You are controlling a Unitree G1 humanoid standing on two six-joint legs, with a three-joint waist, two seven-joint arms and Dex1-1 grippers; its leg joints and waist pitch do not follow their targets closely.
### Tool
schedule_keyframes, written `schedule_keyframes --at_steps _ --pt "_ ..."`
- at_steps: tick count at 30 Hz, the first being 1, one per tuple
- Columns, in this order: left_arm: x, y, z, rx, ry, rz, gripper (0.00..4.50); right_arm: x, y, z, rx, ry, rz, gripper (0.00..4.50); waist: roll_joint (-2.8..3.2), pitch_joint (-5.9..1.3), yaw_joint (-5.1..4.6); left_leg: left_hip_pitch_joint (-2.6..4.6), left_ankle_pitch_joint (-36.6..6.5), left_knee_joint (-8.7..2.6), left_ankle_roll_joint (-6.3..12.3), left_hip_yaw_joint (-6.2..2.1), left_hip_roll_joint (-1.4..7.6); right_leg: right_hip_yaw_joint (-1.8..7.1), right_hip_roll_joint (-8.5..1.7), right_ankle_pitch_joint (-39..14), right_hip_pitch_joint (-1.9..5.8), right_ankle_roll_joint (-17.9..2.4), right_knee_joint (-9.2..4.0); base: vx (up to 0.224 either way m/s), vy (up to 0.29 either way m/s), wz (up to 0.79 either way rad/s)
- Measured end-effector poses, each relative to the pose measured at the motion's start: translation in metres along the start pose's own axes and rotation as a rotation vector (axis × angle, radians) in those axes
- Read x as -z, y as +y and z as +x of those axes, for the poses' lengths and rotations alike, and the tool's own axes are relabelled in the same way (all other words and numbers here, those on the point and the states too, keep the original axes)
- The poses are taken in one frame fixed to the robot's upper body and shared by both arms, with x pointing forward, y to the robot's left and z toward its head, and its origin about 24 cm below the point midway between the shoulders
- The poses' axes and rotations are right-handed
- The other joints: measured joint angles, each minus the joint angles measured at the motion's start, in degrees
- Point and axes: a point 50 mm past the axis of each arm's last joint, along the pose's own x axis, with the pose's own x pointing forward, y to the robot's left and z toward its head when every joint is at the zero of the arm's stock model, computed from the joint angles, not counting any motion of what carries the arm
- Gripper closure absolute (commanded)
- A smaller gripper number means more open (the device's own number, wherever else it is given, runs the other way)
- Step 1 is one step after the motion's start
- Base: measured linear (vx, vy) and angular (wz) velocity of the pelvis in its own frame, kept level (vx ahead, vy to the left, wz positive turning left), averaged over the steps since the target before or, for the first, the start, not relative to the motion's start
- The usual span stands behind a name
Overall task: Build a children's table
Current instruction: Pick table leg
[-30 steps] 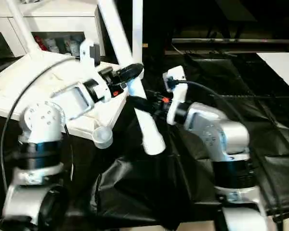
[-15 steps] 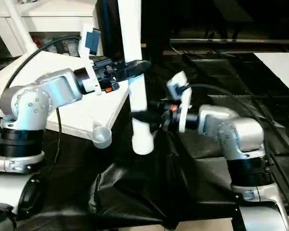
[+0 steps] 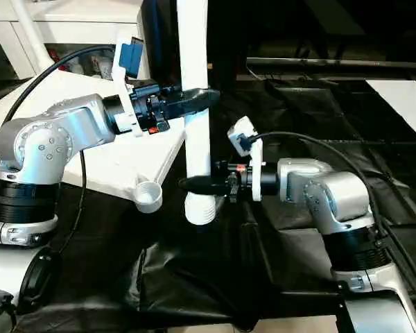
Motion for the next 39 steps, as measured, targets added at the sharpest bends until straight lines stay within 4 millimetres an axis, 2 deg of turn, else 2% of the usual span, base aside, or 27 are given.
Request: schedule_keyframes --at_steps 16,19,22,25,38,39 --pt "-0.0004 -0.0031 -0.0007 0.048 0.004 0.004 2.73 0.0038 0.0001 0.0052 -0.01 0.016 -0.002 1.56 -0.02 0.0 0.02 0.0 0.0 0.01 0.03 0.01 0.0 0.0 0.0 0.0 0.0 0.0 0.02 0.0 0.0 0.0" --pt "-0.0004 -0.0034 -0.0006 0.054 0.004 0.005 2.73 0.004 0.0006 0.0069 -0.016 0.014 -0.001 1.94 -0.02 0.0 0.01 0.01 0.0 0.01 0.03 0.01 0.0 0.0 0.0 0.0 0.0 0.0 0.03 0.0 0.0 0.0" --pt "0.0 -0.0037 0.0 0.057 0.007 0.006 2.73 0.0041 0.0006 0.0069 -0.016 0.014 0.0 2.03 -0.03 0.0 0.04 0.01 0.0 0.01 0.03 0.01 0.0 0.0 0.0 0.0 0.0 0.0 0.03 0.0 0.0 0.0" --pt "0.0001 -0.0037 0.0002 0.056 0.006 0.006 2.73 0.0039 0.0008 0.0072 -0.02 0.012 -0.004 2.38 -0.03 0.0 0.02 0.01 0.0 0.02 0.03 0.01 0.0 0.0 0.0 0.0 0.0 0.0 0.04 0.0 0.0 0.0" --pt "0.0003 -0.004 0.0029 0.055 -0.011 0.003 2.73 0.0032 0.0011 0.0073 -0.027 0.005 -0.016 2.53 -0.03 -0.01 0.04 0.01 0.0 0.04 0.05 0.01 0.0 0.0 -0.01 0.0 0.01 0.0 0.07 0.0 0.0 0.0" --pt "0.0003 -0.0035 0.003 0.05 -0.018 -0.005 2.38 0.0028 0.001 0.007 -0.026 0.003 -0.018 2.54 -0.02 -0.01 0.04 0.01 0.0 0.05 0.05 0.01 0.0 0.0 -0.01 0.0 0.01 0.0 0.07 0.0 0.0 0.0"
